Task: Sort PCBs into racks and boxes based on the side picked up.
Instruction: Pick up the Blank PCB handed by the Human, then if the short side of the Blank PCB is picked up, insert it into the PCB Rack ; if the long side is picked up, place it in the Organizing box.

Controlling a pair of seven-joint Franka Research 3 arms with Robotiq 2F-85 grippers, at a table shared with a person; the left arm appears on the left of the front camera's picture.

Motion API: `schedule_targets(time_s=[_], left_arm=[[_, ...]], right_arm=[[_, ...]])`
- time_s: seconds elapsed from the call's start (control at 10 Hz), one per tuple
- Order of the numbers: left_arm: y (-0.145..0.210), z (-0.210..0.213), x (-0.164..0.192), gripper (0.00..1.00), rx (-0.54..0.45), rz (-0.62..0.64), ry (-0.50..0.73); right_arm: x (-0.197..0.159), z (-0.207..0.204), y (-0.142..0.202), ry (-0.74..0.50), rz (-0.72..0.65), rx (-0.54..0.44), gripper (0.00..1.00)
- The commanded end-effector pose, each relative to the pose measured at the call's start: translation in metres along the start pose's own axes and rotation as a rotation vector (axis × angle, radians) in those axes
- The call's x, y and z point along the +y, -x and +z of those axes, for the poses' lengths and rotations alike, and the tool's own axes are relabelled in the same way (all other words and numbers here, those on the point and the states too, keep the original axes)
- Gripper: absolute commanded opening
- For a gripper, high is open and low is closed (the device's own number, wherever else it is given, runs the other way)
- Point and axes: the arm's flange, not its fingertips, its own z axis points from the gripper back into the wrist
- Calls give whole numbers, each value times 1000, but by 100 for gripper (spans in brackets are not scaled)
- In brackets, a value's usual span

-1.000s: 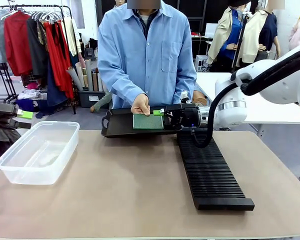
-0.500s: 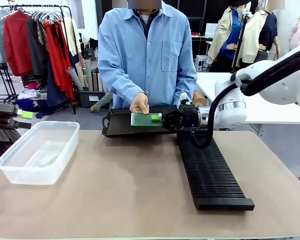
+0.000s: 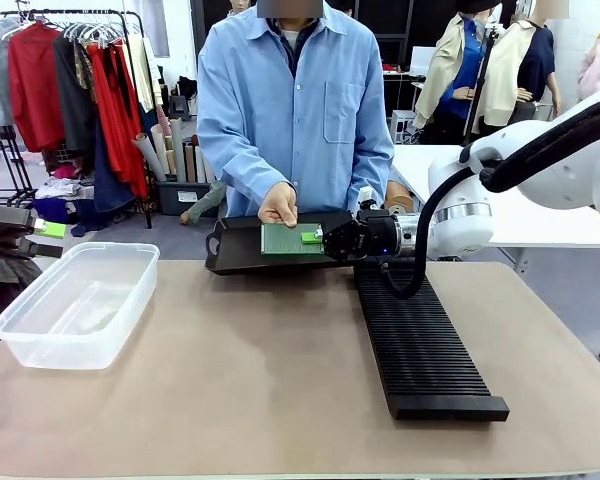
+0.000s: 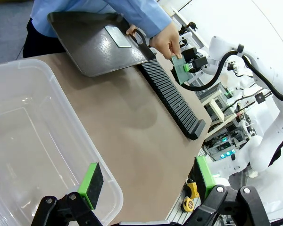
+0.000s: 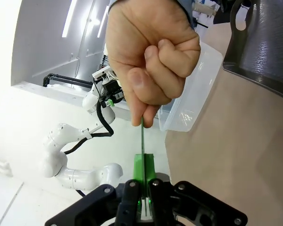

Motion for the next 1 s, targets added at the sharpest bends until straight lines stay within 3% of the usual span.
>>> schedule_targets(time_s=[0.0, 0.9], left_arm=[[-1, 1, -1, 100, -6, -2, 1], [-1, 1, -1, 100, -6, -2, 1]], right_arm=[[0, 0, -1, 1, 1, -8, 0], [0, 0, -1, 1, 1, -8, 0]])
